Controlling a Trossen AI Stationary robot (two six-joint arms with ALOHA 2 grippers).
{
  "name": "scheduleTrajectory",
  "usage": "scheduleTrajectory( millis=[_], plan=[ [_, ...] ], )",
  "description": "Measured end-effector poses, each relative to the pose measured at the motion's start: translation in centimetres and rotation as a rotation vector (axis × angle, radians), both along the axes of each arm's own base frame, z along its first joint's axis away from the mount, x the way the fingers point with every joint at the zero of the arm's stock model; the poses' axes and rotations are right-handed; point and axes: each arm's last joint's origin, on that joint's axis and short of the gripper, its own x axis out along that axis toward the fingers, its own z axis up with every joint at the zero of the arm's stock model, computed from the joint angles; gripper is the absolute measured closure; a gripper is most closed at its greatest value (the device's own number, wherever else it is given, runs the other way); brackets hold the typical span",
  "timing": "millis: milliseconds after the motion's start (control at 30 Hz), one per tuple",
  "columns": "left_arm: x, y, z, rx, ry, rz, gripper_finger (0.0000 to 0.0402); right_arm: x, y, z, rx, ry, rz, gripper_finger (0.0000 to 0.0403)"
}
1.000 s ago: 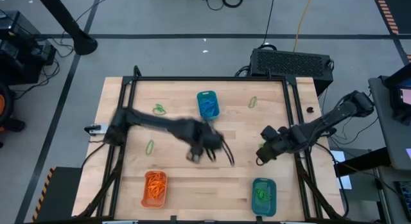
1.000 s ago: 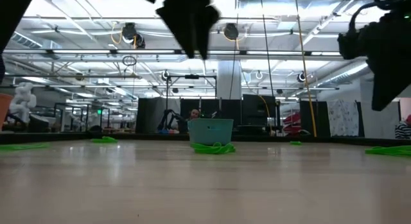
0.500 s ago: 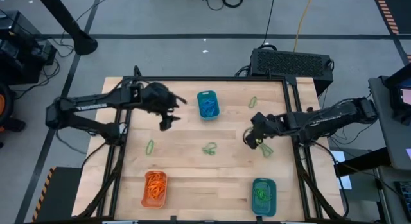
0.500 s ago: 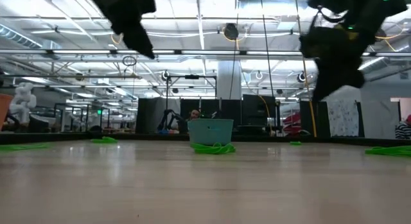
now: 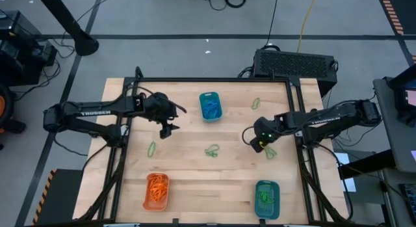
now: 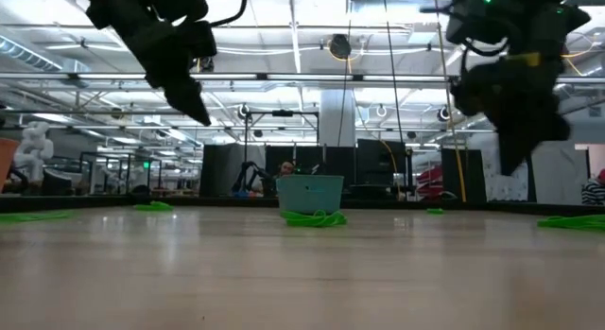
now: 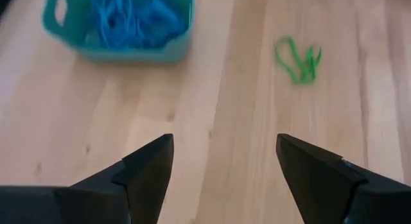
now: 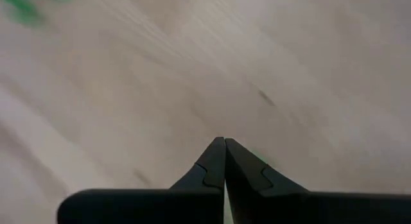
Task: Sort rubber bands into baskets
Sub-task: Put the green rubber band into the bottom bin
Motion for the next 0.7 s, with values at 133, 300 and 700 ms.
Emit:
scheduleTrajectory(
  millis=[133, 300, 700],
  plan=[
    [0.7, 0.0, 0.5, 0.024, -0.092, -0.016, 0.0120, -1.1, 0.8, -0.3, 0.026, 0.113, -0.071, 0.0403],
    [1.2, 0.1, 1.1, 0.035, -0.177, -0.050, 0.0120, -0.9, 1.8, -0.2, 0.033, 0.082, -0.045, 0.0398],
    [1.2, -0.1, 1.1, 0.031, -0.180, -0.099, 0.0121, -2.2, 3.7, -0.9, -0.004, 0.157, 0.018, 0.0298]
  ],
)
